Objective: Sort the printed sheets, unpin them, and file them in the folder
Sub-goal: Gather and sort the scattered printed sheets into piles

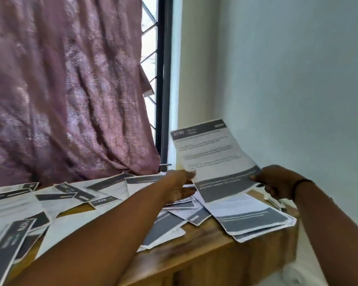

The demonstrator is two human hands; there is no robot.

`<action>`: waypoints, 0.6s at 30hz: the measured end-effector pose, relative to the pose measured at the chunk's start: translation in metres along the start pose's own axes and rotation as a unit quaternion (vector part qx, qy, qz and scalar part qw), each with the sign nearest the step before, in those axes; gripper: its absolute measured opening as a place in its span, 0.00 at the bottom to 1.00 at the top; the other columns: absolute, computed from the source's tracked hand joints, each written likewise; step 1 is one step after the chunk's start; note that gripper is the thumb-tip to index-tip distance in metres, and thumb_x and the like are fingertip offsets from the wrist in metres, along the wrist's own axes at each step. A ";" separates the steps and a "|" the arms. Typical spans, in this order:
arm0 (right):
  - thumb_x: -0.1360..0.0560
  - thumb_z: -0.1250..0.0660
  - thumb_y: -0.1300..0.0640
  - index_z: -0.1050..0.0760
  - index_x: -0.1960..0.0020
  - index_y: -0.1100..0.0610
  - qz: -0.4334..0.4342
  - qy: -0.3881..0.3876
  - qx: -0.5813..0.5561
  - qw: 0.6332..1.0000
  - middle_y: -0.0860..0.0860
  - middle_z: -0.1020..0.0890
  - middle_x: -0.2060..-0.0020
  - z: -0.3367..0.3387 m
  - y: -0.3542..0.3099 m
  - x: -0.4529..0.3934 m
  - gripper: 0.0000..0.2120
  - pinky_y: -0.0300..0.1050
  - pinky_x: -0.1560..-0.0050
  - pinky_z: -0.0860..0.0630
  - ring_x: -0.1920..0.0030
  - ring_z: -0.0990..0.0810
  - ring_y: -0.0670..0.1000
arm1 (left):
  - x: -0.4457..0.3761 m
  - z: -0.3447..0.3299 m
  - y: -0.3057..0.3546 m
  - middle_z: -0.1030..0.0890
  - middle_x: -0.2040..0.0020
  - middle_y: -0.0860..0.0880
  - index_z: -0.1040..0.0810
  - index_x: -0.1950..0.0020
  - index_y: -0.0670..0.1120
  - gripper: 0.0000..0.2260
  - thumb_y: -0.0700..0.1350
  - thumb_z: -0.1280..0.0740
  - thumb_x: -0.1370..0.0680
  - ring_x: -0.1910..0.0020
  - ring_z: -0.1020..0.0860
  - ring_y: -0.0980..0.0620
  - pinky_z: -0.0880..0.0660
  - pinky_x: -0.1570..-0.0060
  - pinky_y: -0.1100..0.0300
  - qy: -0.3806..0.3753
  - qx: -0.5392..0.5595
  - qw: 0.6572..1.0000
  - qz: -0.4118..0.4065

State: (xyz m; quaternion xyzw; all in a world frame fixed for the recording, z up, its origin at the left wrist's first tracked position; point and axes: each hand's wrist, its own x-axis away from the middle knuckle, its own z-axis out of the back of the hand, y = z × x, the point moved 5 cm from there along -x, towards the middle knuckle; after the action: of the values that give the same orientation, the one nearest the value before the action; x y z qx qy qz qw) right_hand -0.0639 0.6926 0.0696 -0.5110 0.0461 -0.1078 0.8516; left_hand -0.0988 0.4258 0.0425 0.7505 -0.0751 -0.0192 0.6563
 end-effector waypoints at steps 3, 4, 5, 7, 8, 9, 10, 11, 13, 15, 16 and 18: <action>0.23 0.34 0.63 0.30 0.64 0.63 -0.038 0.037 0.098 0.994 0.54 0.29 0.81 -0.003 0.045 -0.018 0.12 0.33 0.81 0.41 0.82 0.38 0.48 | -0.001 0.003 -0.028 0.23 0.60 0.44 0.27 0.56 0.42 0.05 0.36 0.39 0.20 0.67 0.24 0.50 0.28 0.73 0.63 0.027 -0.060 0.998 0.015; 0.24 0.33 0.63 0.31 0.65 0.63 -0.042 0.046 0.141 0.988 0.55 0.28 0.78 -0.006 0.055 -0.023 0.12 0.35 0.79 0.39 0.80 0.36 0.49 | -0.003 0.006 -0.036 0.23 0.61 0.44 0.28 0.56 0.42 0.06 0.35 0.39 0.21 0.68 0.24 0.50 0.29 0.73 0.63 0.037 -0.077 0.996 0.008; 0.24 0.33 0.64 0.31 0.65 0.62 -0.042 0.053 0.191 0.979 0.55 0.28 0.75 -0.009 0.063 -0.029 0.12 0.38 0.76 0.37 0.77 0.34 0.50 | -0.004 0.010 -0.042 0.23 0.63 0.43 0.28 0.55 0.42 0.06 0.33 0.39 0.21 0.70 0.25 0.49 0.29 0.74 0.64 0.047 -0.089 0.995 0.001; 0.26 0.32 0.61 0.32 0.64 0.61 -0.026 0.077 0.279 0.957 0.54 0.29 0.70 -0.013 0.065 -0.036 0.12 0.41 0.70 0.35 0.70 0.31 0.50 | -0.005 0.016 -0.051 0.22 0.64 0.43 0.26 0.54 0.41 0.06 0.31 0.38 0.23 0.71 0.24 0.50 0.29 0.75 0.66 0.056 -0.106 0.993 -0.011; 0.27 0.31 0.59 0.31 0.64 0.61 -0.018 0.091 0.309 0.947 0.53 0.28 0.69 -0.015 0.063 -0.036 0.12 0.41 0.69 0.34 0.68 0.29 0.50 | -0.005 0.017 -0.053 0.21 0.63 0.42 0.25 0.53 0.40 0.06 0.30 0.37 0.23 0.71 0.24 0.50 0.29 0.76 0.66 0.058 -0.116 0.991 -0.016; 0.27 0.30 0.57 0.30 0.63 0.60 -0.013 0.105 0.333 0.937 0.52 0.27 0.68 -0.015 0.060 -0.036 0.12 0.40 0.67 0.33 0.66 0.27 0.51 | -0.005 0.018 -0.054 0.21 0.62 0.42 0.24 0.52 0.40 0.06 0.31 0.37 0.23 0.70 0.23 0.50 0.28 0.76 0.66 0.059 -0.123 0.990 -0.023; 0.28 0.29 0.55 0.28 0.60 0.59 -0.015 0.118 0.357 0.927 0.53 0.25 0.65 -0.014 0.059 -0.033 0.10 0.40 0.64 0.31 0.63 0.26 0.52 | -0.004 0.019 -0.054 0.20 0.62 0.42 0.23 0.52 0.39 0.05 0.31 0.36 0.23 0.70 0.23 0.50 0.28 0.76 0.66 0.060 -0.125 0.990 -0.028; 0.28 0.29 0.53 0.26 0.56 0.59 -0.025 0.131 0.384 0.914 0.53 0.22 0.60 -0.014 0.058 -0.030 0.10 0.41 0.60 0.29 0.60 0.24 0.53 | -0.003 0.019 -0.055 0.20 0.61 0.42 0.23 0.51 0.39 0.05 0.31 0.36 0.24 0.70 0.22 0.50 0.27 0.75 0.65 0.061 -0.125 0.990 -0.034; 0.29 0.29 0.50 0.23 0.46 0.57 -0.053 0.168 0.429 0.886 0.54 0.20 0.49 -0.014 0.059 -0.028 0.16 0.43 0.54 0.26 0.52 0.21 0.54 | -0.001 0.023 -0.054 0.20 0.61 0.42 0.22 0.53 0.39 0.05 0.31 0.34 0.24 0.70 0.22 0.51 0.27 0.73 0.64 0.067 -0.129 0.988 -0.045; 0.28 0.31 0.50 0.25 0.40 0.55 -0.040 0.224 0.453 0.862 0.55 0.25 0.43 -0.022 0.047 -0.024 0.19 0.48 0.48 0.25 0.44 0.22 0.56 | 0.000 0.030 -0.052 0.20 0.62 0.43 0.22 0.55 0.41 0.05 0.32 0.33 0.25 0.70 0.22 0.51 0.26 0.72 0.64 0.073 -0.136 0.986 -0.058; 0.27 0.34 0.50 0.26 0.38 0.54 -0.010 0.245 0.464 0.851 0.55 0.26 0.42 -0.033 0.035 -0.021 0.19 0.50 0.45 0.25 0.42 0.24 0.57 | 0.000 0.036 -0.049 0.20 0.62 0.43 0.22 0.56 0.41 0.05 0.32 0.34 0.25 0.70 0.22 0.52 0.26 0.72 0.64 0.079 -0.138 0.985 -0.063; 0.26 0.37 0.49 0.27 0.37 0.53 0.078 0.234 0.503 0.828 0.54 0.27 0.41 -0.065 0.005 -0.017 0.19 0.51 0.43 0.26 0.40 0.25 0.58 | 0.001 0.049 -0.042 0.20 0.63 0.44 0.22 0.54 0.41 0.05 0.32 0.35 0.25 0.70 0.23 0.52 0.27 0.73 0.65 0.097 -0.135 0.984 -0.065</action>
State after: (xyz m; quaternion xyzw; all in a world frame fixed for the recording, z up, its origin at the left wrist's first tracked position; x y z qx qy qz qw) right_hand -0.0923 0.6428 0.0334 0.0337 0.2228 -0.1652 0.9602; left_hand -0.1001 0.3826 -0.0060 0.6565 0.0413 0.0015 0.7532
